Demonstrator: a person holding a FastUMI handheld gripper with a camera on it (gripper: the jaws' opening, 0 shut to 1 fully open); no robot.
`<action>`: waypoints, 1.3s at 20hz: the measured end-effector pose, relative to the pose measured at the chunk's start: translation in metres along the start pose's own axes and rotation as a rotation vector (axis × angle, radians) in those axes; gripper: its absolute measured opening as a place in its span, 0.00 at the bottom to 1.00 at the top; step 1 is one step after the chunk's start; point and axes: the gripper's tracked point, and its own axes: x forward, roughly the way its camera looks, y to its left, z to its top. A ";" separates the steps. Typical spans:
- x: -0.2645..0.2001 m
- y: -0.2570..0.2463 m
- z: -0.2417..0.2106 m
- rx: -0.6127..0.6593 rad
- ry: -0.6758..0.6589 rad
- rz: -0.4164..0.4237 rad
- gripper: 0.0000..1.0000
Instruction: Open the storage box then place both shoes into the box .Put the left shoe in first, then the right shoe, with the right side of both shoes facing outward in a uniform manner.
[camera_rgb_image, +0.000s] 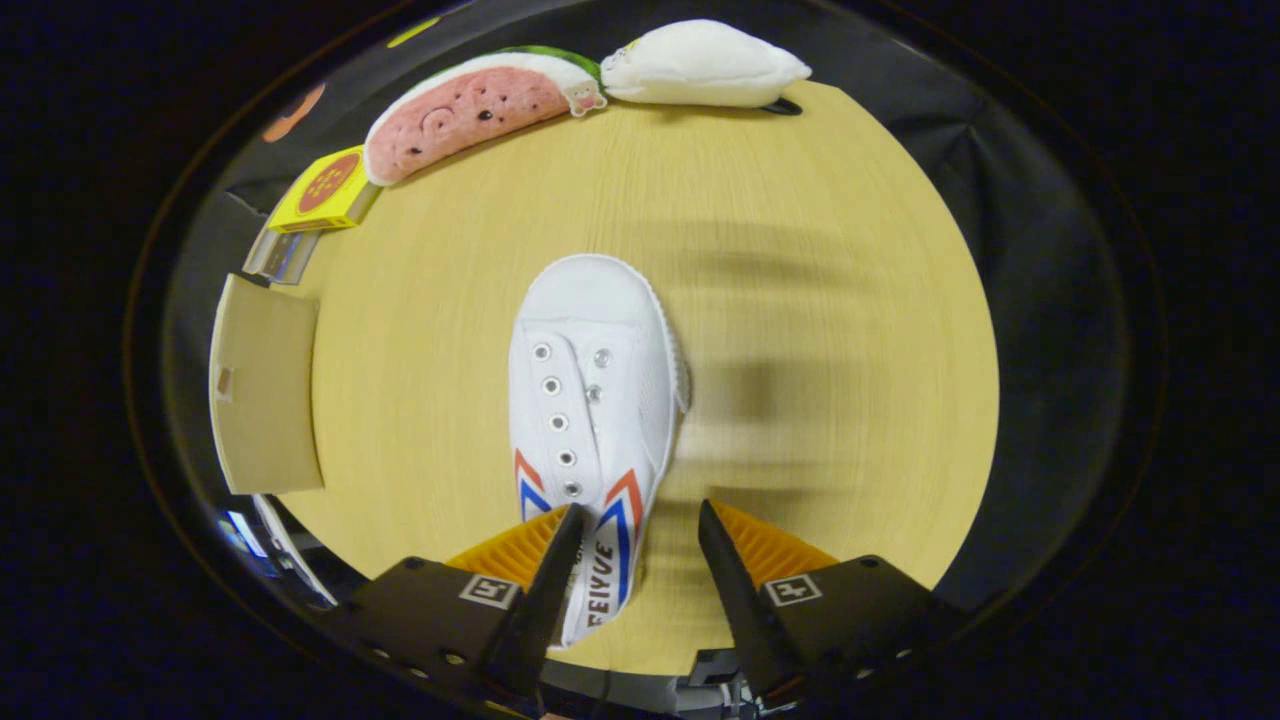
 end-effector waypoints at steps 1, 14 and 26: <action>0.003 0.004 0.002 -0.001 -0.007 0.019 0.61; -0.003 -0.009 0.000 0.053 -0.081 0.113 0.02; -0.109 0.095 -0.001 0.117 -0.178 0.248 0.02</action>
